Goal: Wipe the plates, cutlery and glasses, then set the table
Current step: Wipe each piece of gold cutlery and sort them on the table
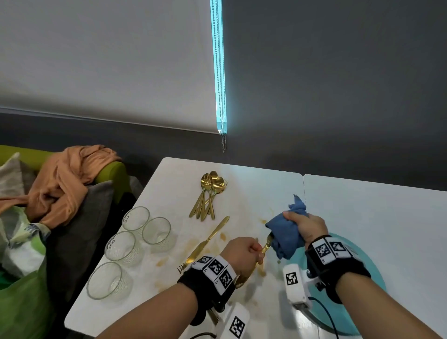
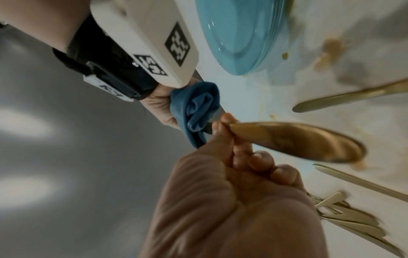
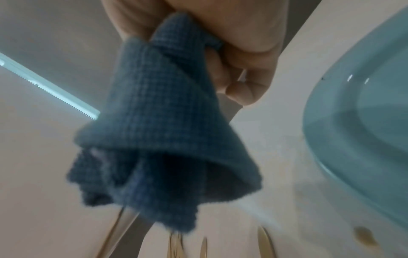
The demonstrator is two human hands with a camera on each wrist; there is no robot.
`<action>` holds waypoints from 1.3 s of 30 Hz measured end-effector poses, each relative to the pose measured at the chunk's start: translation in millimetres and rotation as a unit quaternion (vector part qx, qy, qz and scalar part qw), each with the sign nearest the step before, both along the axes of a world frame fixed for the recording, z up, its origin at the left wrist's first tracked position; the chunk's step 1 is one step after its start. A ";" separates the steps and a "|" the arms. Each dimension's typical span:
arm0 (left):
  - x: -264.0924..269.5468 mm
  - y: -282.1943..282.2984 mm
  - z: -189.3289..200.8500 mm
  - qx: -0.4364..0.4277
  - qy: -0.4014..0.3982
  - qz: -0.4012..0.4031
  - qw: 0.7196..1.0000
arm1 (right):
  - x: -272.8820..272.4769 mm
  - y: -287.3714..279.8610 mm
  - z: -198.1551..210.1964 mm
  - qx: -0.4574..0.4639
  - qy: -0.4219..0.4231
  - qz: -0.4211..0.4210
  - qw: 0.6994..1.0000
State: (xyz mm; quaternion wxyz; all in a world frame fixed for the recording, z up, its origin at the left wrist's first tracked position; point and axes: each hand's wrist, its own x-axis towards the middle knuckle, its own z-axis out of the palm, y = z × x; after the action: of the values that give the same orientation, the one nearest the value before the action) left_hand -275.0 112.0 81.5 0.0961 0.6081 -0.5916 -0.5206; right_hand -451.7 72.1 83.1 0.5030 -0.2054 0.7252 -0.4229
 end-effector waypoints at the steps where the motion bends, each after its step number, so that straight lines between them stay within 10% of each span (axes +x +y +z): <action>1: 2.6 -1.4 -0.2 -0.004 0.005 -0.003 1.000 | -5.5 -3.2 2.7 0.000 0.010 -0.017 1.000; 6: 20.7 -16.3 -7.0 -0.021 -0.025 0.026 0.999 | -33.8 -8.7 -3.8 -0.011 -0.056 -0.084 0.995; 10: 5.3 -27.3 3.0 -0.046 -0.038 0.024 0.998 | 15.1 11.5 2.4 -0.008 -0.155 0.027 0.987; 25: 8.1 -39.4 -14.5 -0.003 0.079 0.008 0.997 | -4.3 -38.2 -7.8 -0.015 -0.053 -0.045 0.997; 32: 5.3 -61.5 -17.2 -0.113 0.040 0.001 0.993 | 41.0 -19.7 -6.5 -0.001 -0.096 0.066 0.993; 39: 16.9 -109.5 -16.7 -0.063 0.037 0.040 0.996 | 32.9 -22.8 -16.7 0.065 0.057 0.182 0.980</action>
State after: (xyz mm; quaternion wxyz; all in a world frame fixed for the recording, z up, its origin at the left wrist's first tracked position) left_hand -258.1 2.5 64.8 0.1771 0.6042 -0.5947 -0.4999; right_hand -418.9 49.2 66.3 0.5417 -0.3241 0.7293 -0.2639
